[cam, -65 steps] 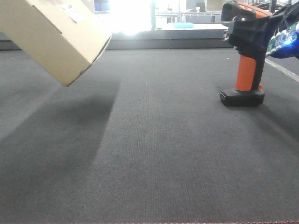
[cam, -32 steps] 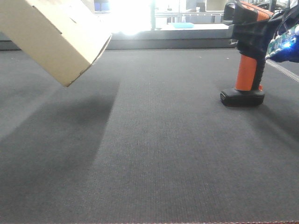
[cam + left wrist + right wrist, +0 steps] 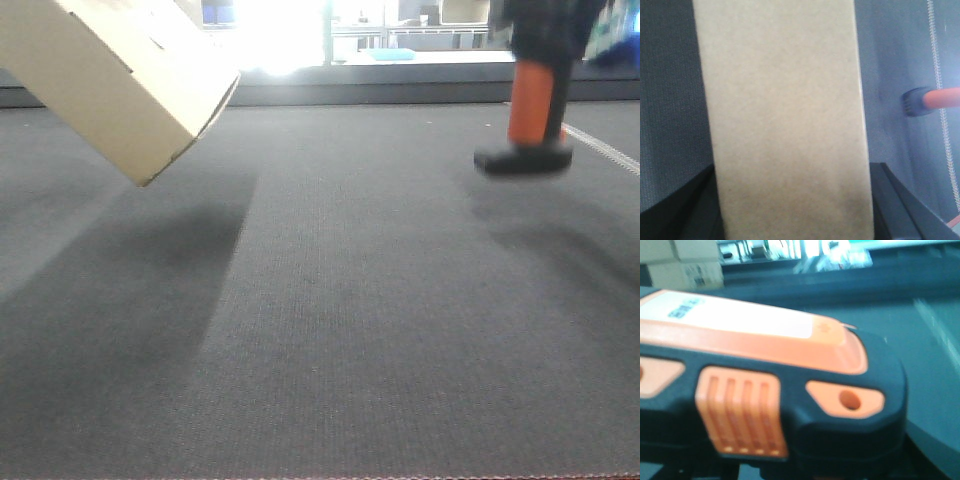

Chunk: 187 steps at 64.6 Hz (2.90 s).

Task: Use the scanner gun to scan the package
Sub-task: 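Lift the scanner with the right gripper and aim it at the box label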

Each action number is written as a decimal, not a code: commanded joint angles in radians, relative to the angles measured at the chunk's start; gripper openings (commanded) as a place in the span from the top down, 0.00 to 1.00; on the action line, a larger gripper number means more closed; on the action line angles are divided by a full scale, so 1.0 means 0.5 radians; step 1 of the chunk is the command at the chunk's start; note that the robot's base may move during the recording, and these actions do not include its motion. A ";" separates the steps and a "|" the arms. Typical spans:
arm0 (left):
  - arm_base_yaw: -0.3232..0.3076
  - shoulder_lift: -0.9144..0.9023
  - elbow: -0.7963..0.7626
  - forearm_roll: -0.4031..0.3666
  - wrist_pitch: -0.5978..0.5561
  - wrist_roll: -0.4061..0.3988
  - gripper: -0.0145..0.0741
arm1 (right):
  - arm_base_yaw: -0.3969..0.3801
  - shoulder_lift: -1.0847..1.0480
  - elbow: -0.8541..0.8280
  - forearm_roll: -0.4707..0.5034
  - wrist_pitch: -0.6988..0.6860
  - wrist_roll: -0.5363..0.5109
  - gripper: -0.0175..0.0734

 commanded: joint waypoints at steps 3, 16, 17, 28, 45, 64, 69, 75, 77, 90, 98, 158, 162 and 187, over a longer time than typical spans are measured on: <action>-0.012 -0.015 -0.007 -0.042 -0.005 -0.005 0.96 | -0.002 -0.087 -0.218 -0.147 0.168 -0.145 0.98; -0.012 -0.015 -0.007 -0.042 -0.005 -0.005 0.96 | 0.024 -0.087 -0.558 -0.599 0.606 -0.146 0.98; -0.012 -0.015 -0.007 -0.042 -0.005 -0.005 0.96 | 0.024 -0.087 -0.575 -0.634 0.621 -0.146 0.98; -0.012 -0.015 -0.007 -0.042 -0.005 -0.005 0.96 | 0.057 -0.055 -0.726 -0.937 0.760 -0.149 0.98; -0.012 -0.015 -0.007 -0.042 -0.005 -0.005 0.96 | 0.069 0.021 -0.844 -1.215 0.864 -0.149 0.98; -0.012 -0.015 -0.007 -0.042 -0.005 -0.005 0.96 | 0.077 0.110 -1.040 -1.325 1.015 -0.149 0.98; -0.012 -0.015 -0.007 -0.042 -0.005 -0.005 0.96 | 0.077 0.129 -1.092 -1.280 1.036 -0.145 0.98; -0.013 -0.015 -0.007 -0.039 -0.005 -0.005 0.96 | 0.077 0.156 -1.132 -1.168 1.049 -0.145 0.98; -0.013 -0.015 -0.007 -0.039 -0.005 -0.005 0.96 | 0.077 0.165 -1.136 -1.142 1.053 -0.145 0.98; -0.013 -0.015 -0.007 -0.039 -0.005 -0.005 0.96 | 0.077 0.225 -1.140 -1.045 1.044 -0.145 0.98; -0.013 -0.015 -0.007 -0.039 -0.005 -0.005 0.96 | 0.077 0.268 -1.140 -1.022 1.044 -0.145 0.98; -0.013 -0.015 -0.007 -0.039 -0.005 -0.005 0.96 | 0.077 0.135 -1.140 -0.850 1.122 -0.145 0.98; -0.013 -0.015 -0.007 -0.034 -0.005 -0.005 0.96 | 0.077 0.104 -1.140 -0.793 1.153 -0.145 0.98; -0.013 -0.090 -0.007 0.446 -0.005 -0.005 0.96 | 0.074 -0.097 -1.106 -0.219 1.232 -0.145 0.98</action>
